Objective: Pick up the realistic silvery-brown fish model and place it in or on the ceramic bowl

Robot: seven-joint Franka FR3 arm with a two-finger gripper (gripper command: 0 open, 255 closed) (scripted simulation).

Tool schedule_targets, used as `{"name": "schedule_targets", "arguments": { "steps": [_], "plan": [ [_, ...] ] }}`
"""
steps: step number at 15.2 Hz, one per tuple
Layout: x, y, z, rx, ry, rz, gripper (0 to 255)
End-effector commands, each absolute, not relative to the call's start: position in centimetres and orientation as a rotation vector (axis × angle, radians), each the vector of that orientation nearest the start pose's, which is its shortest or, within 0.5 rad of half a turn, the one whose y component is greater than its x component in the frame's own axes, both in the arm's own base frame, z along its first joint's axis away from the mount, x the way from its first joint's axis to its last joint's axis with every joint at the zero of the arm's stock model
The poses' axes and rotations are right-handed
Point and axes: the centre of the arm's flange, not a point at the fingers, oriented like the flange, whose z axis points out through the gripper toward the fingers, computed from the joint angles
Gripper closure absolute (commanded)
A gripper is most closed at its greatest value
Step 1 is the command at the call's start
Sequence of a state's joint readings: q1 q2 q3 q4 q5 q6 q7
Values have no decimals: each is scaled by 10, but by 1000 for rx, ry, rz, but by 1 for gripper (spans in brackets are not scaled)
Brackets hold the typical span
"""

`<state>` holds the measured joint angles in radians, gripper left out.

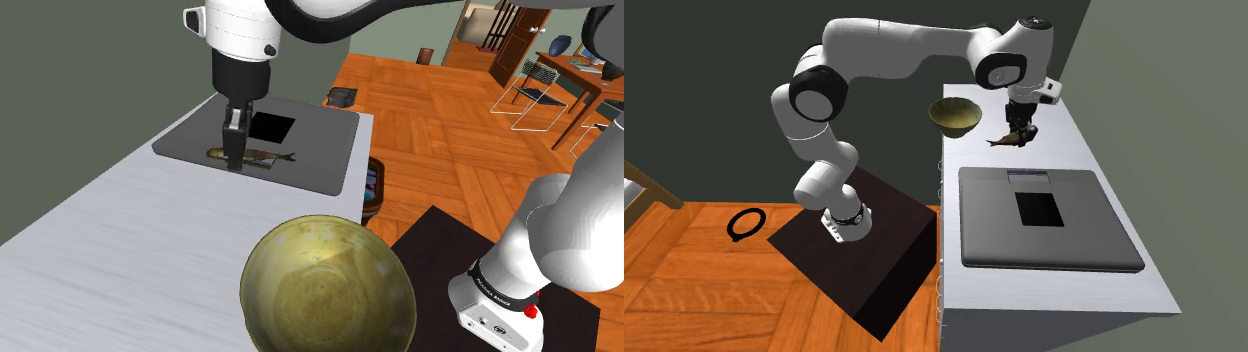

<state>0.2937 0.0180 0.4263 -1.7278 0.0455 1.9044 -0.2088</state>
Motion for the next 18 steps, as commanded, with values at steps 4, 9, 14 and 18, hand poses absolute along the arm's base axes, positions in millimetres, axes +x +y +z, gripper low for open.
{"name": "schedule_targets", "arguments": {
  "steps": [4,9,14,18],
  "plan": [
    [439,388,597,-2730,-1347,-216,255],
    [439,388,624,-2730,-1347,-216,255],
    [413,393,638,-2730,-1347,-216,255],
    [361,403,641,-2730,-1347,-216,255]
  ]
}}
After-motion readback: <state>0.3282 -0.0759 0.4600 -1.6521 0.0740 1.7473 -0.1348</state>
